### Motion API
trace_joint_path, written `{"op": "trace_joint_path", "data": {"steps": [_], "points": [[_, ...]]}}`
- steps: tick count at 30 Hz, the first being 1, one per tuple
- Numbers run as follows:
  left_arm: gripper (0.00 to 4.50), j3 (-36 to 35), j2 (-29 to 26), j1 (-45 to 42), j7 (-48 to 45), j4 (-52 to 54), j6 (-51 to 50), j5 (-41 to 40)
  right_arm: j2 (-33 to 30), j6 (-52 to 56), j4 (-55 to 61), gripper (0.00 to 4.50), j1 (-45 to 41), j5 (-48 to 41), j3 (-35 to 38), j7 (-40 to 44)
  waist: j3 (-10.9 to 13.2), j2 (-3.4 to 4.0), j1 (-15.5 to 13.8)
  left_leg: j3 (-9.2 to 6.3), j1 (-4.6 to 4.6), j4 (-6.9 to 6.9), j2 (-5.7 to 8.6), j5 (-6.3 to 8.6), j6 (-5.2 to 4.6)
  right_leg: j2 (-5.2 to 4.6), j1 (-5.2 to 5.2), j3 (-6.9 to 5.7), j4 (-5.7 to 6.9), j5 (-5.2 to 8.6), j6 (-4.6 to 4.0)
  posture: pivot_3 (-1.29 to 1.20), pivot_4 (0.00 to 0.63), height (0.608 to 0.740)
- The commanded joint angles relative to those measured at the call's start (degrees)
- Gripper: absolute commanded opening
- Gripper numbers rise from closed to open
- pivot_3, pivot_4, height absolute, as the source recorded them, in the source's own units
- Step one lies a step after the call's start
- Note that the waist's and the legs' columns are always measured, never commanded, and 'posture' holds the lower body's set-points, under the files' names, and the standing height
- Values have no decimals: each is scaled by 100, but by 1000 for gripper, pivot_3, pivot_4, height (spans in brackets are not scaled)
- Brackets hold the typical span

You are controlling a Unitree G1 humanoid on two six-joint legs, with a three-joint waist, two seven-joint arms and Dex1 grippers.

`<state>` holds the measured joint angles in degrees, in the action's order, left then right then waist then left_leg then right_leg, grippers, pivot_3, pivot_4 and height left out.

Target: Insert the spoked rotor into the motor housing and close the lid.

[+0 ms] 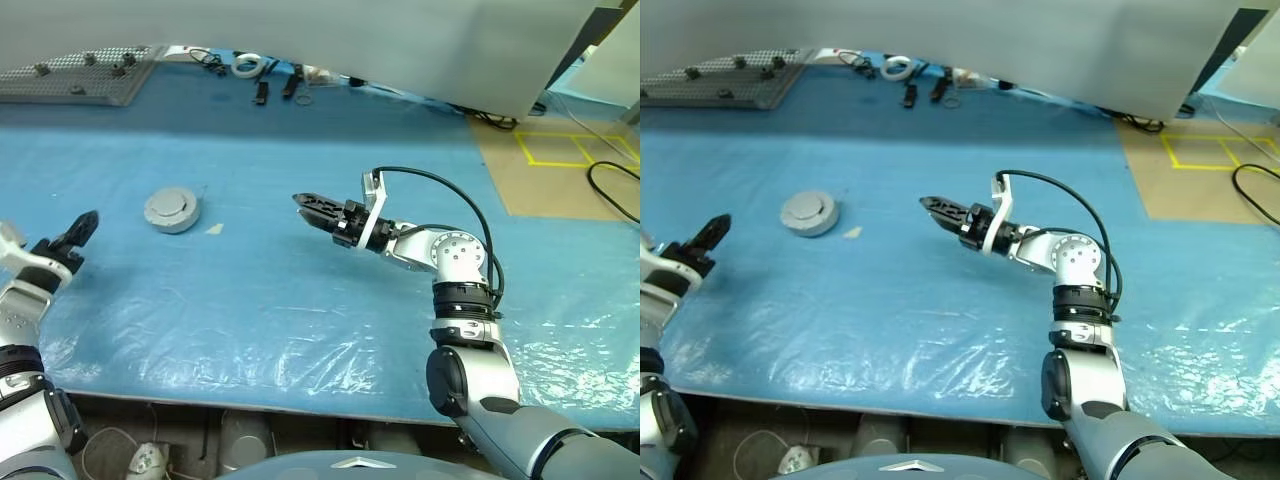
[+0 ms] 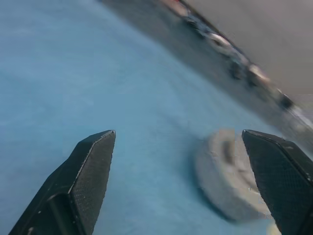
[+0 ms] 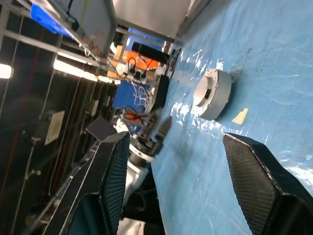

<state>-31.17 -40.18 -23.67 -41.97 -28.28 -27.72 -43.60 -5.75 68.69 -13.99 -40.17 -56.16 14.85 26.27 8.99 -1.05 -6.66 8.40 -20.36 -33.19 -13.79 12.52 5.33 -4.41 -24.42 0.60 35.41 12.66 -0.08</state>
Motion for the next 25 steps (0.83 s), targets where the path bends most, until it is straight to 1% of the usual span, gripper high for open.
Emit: {"op": "trace_joint_path", "data": {"steps": [1,4,6,10,13,16,18,20,25], "points": [[4369,822,181,35,-713,2093,-317,-312,-569,-403,985,3175,290,200,-359,773,0,2,-46,1,-2,-3,4,0,0,-6,6,-4,-8,0,0,0,150,740],[4369,1625,209,155,-1186,2805,-404,-50,-1240,-952,1587,3175,655,659,-864,1453,-1,13,-30,1,-3,3,4,0,0,-5,7,-8,-14,-1,2,0,150,740],[4369,1934,265,141,-1339,2986,-507,-31,-1575,-1273,1766,3175,791,891,-1047,1760,0,15,103,1,3,16,-4,-1,1,12,7,3,-15,1,0,0,150,740],[4369,2625,327,34,-1848,2909,-351,341,-2495,-1970,2478,3175,1299,1532,-1626,2568,0,16,188,2,-1,17,-11,-1,2,14,3,13,-8,4,-5,0,150,740],[4369,3153,431,82,-2196,2866,-19,762,-2924,-2578,2693,3175,1747,2013,-1878,2870,0,16,190,5,17,15,-2,-1,1,14,4,22,-10,4,-5,0,150,740],[4369,3365,632,110,-2255,2810,12,890,-3056,-3197,2708,3175,2034,2474,-2007,2920,0,16,189,8,19,12,2,-1,0,10,5,40,-11,4,-6,0,150,740],[4369,3598,700,174,-2354,2724,300,1211,-2977,-3481,2655,3175,2148,2628,-1939,2807,0,16,205,9,21,10,1,-2,0,11,4,48,-5,5,-7,0,150,740],[4369,3742,698,203,-2469,2628,494,1442,-2974,-3569,2694,3175,2221,2653,-1908,2818,0,16,233,15,21,10,1,-2,-1,12,5,62,1,10,-15,0,150,740],[4369,3662,737,76,-2529,2349,568,1531,-2989,-3600,2709,3175,2232,2667,-1902,2790,0,16,256,18,30,9,2,-2,-2,13,5,78,5,17,-26,0,150,740]]}}
